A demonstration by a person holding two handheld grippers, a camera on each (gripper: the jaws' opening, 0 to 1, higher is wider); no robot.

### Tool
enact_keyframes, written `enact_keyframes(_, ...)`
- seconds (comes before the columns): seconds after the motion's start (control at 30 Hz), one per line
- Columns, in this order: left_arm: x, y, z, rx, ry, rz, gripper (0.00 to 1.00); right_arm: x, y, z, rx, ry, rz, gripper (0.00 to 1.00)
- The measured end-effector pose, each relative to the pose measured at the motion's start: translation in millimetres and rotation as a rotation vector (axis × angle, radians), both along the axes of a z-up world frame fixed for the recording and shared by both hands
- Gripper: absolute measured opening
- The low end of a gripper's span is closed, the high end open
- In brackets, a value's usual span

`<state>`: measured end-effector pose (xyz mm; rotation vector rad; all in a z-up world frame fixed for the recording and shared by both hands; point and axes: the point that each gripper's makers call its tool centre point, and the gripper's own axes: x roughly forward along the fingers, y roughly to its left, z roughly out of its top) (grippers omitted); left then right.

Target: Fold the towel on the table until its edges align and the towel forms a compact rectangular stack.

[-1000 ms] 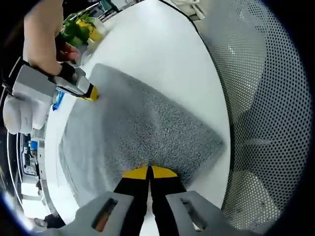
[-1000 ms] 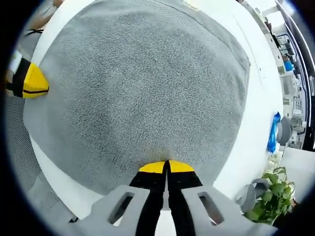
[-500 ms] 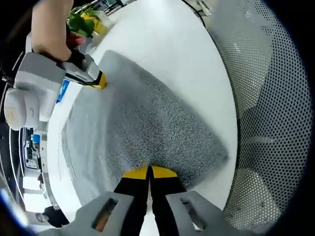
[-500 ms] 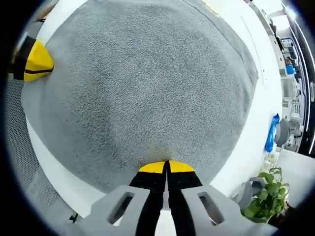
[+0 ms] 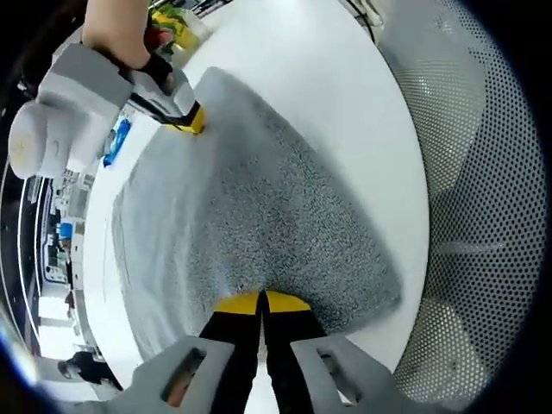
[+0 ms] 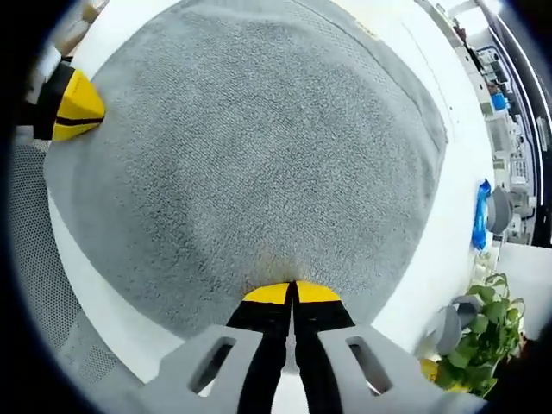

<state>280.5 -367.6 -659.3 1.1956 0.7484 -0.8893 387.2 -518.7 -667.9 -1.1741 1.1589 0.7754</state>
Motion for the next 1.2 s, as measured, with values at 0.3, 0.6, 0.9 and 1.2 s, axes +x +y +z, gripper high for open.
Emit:
enact_keyframes(0.3,5.1,8.7,0.1,-0.002,-0.003,0.053,0.01,-10.8,-0.6,1.2,0.065,-0.037,-0.068,0.00)
enact_keyframes(0.6,8.8,16.4,0.6,-0.028,0.001,0.116,0.01,-21.2,0.1,0.6,0.029,-0.088,-0.023,0.00)
enact_keyframes(0.9,12.7,23.6,1.0,-0.065,0.009,0.170,0.01,-26.4,0.4,2.5,0.160,-0.085,-0.107,0.00)
enact_keyframes(1.2,17.0,35.1,0.9,-0.102,0.020,0.236,0.01,-45.8,3.6,3.4,0.314,-0.031,-0.145,0.00)
